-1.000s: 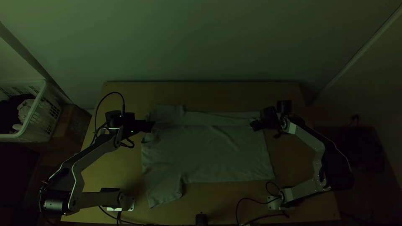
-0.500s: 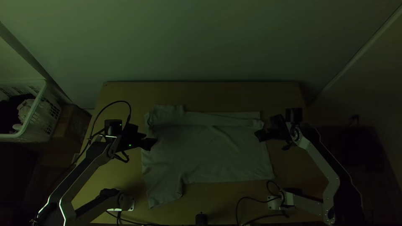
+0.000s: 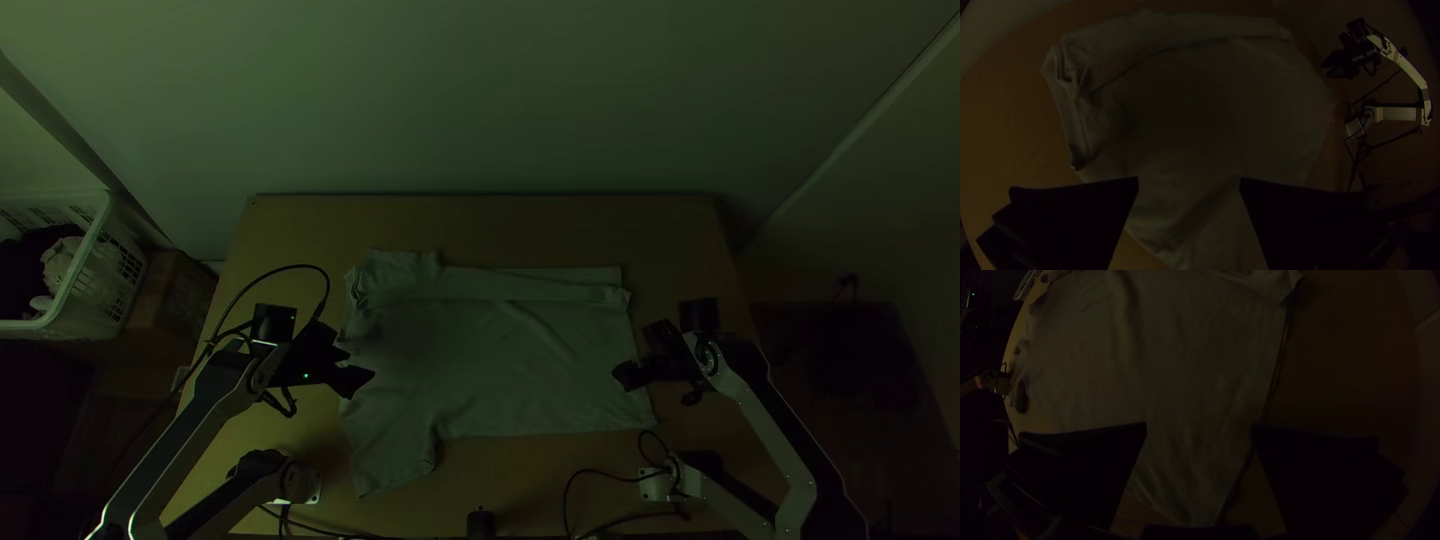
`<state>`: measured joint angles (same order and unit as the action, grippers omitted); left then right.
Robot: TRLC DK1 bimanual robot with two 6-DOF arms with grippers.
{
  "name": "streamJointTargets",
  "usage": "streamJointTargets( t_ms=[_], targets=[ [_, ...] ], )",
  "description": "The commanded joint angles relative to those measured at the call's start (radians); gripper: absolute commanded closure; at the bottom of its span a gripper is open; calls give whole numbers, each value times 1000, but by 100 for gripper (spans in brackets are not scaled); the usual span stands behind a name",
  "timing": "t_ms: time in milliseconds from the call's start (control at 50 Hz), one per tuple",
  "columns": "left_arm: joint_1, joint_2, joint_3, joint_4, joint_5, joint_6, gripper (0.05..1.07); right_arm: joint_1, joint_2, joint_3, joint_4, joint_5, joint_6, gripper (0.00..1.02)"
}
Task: Fold the t-shirt
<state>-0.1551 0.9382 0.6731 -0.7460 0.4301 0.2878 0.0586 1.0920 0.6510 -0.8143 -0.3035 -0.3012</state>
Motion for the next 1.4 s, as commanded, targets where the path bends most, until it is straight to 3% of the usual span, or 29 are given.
streamJointTargets(
  t_ms=[0,320,700,960,1380],
  targets=[
    [-14,-22,-9,-59,6,94,10,3,-20,-39,-31,4,-39,7],
    [-73,-24,-12,-167,-33,248,10,4,-18,-57,-105,44,-130,7],
    [-176,-19,-27,-257,-71,317,10,4,-24,-86,-210,90,-227,9],
    [-212,-15,-56,-259,-97,352,10,52,-27,-114,-220,158,-243,10],
    [-235,-33,-63,-268,-131,369,13,69,-24,-120,-220,176,-240,16]
  ],
)
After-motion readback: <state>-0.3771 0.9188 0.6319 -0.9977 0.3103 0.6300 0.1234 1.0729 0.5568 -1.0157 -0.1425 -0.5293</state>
